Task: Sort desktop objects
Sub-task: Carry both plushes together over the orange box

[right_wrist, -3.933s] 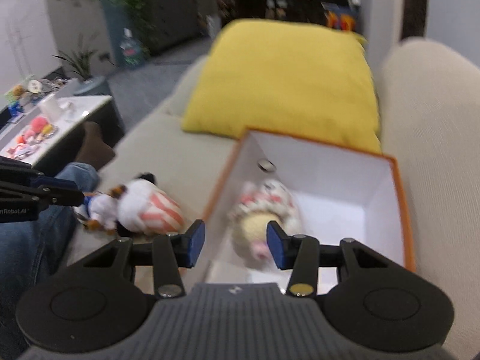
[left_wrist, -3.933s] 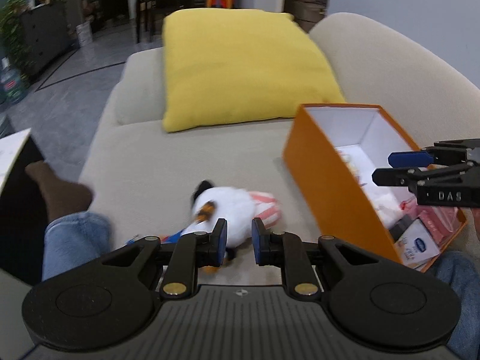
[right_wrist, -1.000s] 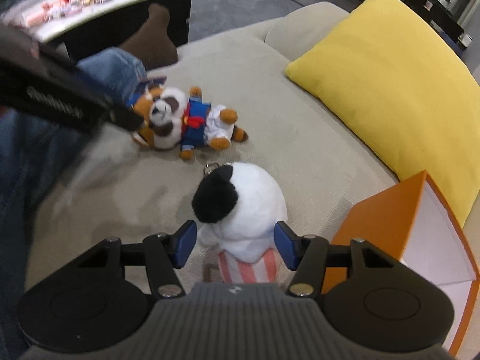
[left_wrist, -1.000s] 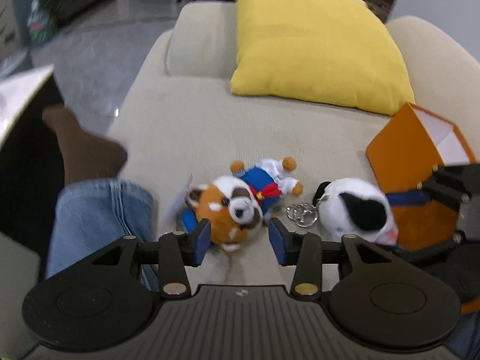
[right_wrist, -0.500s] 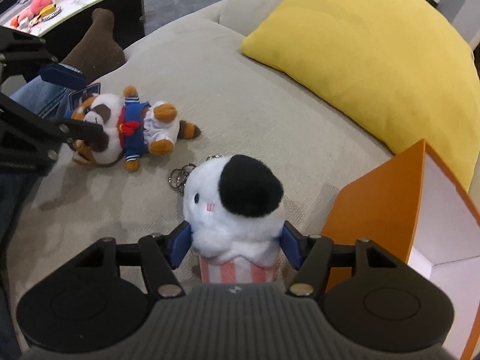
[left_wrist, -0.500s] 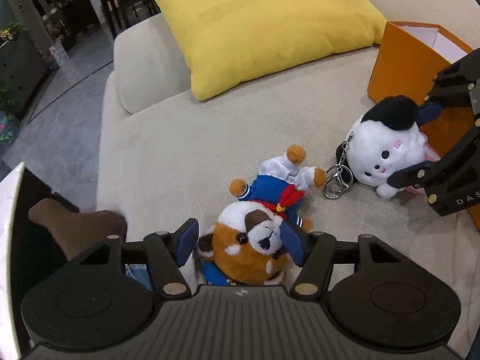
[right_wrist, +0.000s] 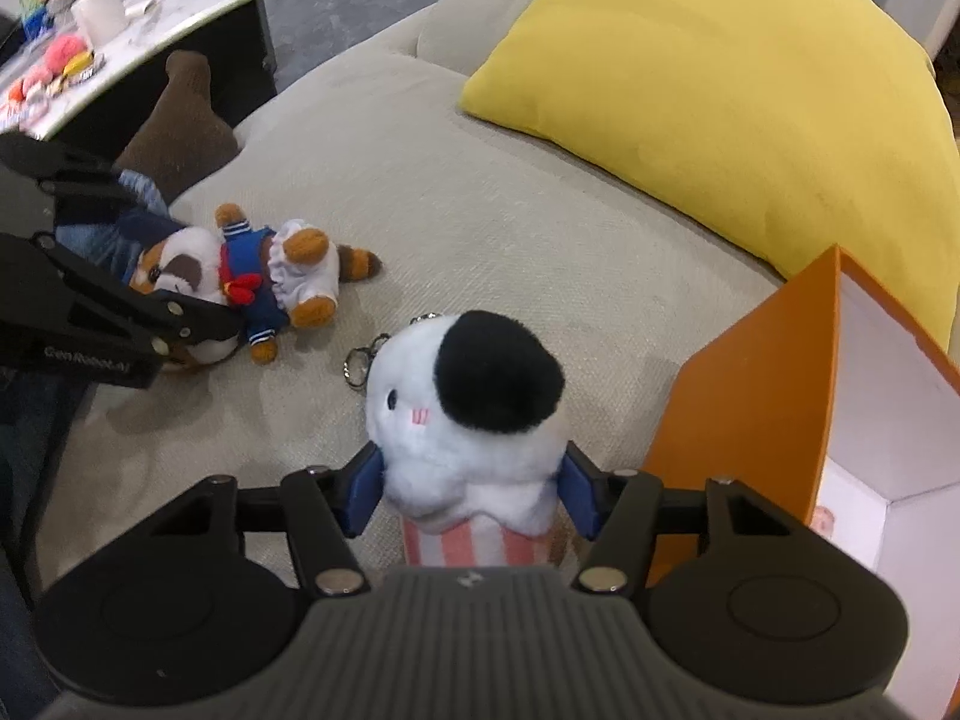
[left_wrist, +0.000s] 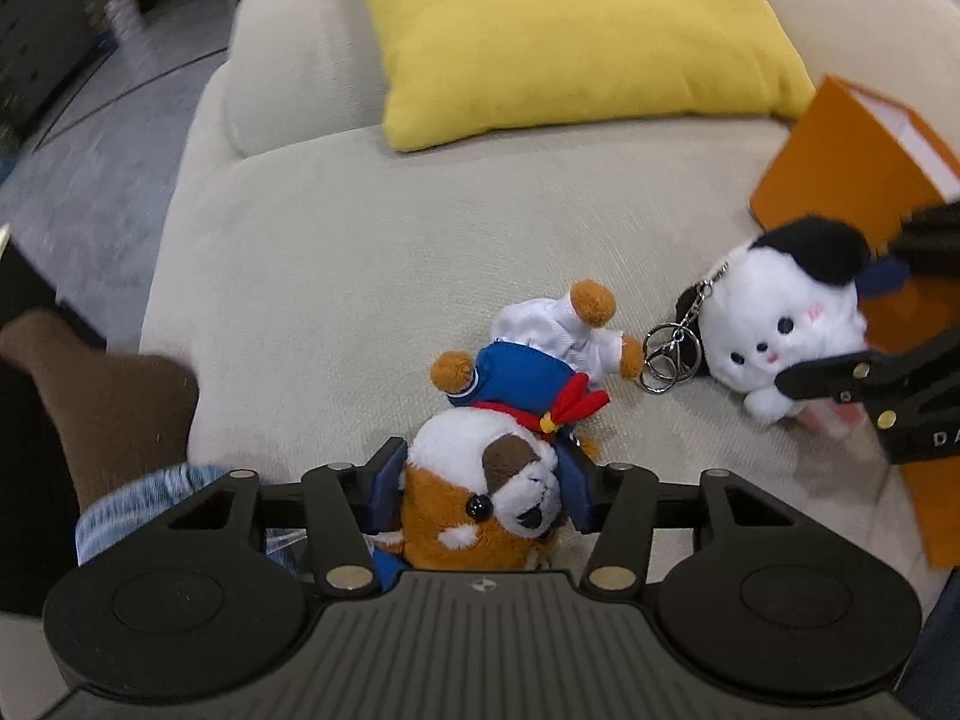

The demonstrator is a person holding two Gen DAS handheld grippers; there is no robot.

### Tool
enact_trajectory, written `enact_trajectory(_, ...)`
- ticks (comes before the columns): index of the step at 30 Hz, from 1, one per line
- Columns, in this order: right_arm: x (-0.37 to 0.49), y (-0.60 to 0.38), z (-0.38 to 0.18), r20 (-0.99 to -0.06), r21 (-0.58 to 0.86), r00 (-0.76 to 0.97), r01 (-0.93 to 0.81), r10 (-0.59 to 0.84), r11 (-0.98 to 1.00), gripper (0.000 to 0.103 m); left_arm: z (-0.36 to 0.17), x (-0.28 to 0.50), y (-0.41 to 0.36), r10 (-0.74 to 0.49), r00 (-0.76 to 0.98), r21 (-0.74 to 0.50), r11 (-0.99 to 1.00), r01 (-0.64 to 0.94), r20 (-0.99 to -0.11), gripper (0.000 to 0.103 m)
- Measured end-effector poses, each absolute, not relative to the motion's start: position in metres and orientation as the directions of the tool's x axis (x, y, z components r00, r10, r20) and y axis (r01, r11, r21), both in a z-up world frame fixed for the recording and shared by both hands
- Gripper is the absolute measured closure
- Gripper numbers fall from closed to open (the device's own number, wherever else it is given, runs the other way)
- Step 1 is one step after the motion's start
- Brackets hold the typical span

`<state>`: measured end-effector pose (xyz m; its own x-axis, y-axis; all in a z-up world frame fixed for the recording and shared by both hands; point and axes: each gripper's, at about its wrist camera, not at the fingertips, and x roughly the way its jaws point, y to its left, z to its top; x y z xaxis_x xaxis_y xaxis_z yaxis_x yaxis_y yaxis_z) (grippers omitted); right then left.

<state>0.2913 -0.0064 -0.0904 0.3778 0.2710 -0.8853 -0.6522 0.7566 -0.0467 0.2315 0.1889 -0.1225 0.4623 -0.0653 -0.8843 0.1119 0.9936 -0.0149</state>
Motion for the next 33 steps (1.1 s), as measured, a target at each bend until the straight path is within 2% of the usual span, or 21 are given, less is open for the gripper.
enact_trajectory(6,0.282,-0.013,-0.077,-0.861,0.03,0.378,-0.629,0.339,0.777,0.046,-0.092,0.209,0.188,-0.077,0.514,-0.102,0.995,-0.021,-0.854,0.044)
enact_trajectory(10,0.265,-0.026,-0.047,-0.816,0.069,0.415,-0.623,0.404,0.78,0.046,-0.058,0.194,0.174,-0.096,0.57,-0.173,0.982,-0.082,-0.816,0.044)
enact_trajectory(15,0.244,-0.068,0.005,-0.738,0.073,0.513,-0.585,0.438,0.808,0.046,-0.011,0.18,0.137,-0.126,0.653,-0.223,0.972,-0.068,-0.747,0.044)
enact_trajectory(20,0.237,-0.13,0.037,-0.688,0.078,0.602,-0.493,0.405,0.866,0.046,0.02,0.188,0.088,-0.227,0.692,-0.341,0.94,-0.03,-0.685,0.044)
enact_trajectory(25,0.245,-0.199,0.051,-0.676,0.124,0.651,-0.363,0.347,0.923,0.046,0.019,0.215,0.036,-0.334,0.667,-0.443,0.896,0.007,-0.666,0.044)
enact_trajectory(33,0.278,-0.253,0.028,-0.729,0.149,0.628,-0.243,0.273,0.958,0.046,-0.018,0.274,-0.02,-0.459,0.583,-0.567,0.824,-0.003,-0.67,0.044)
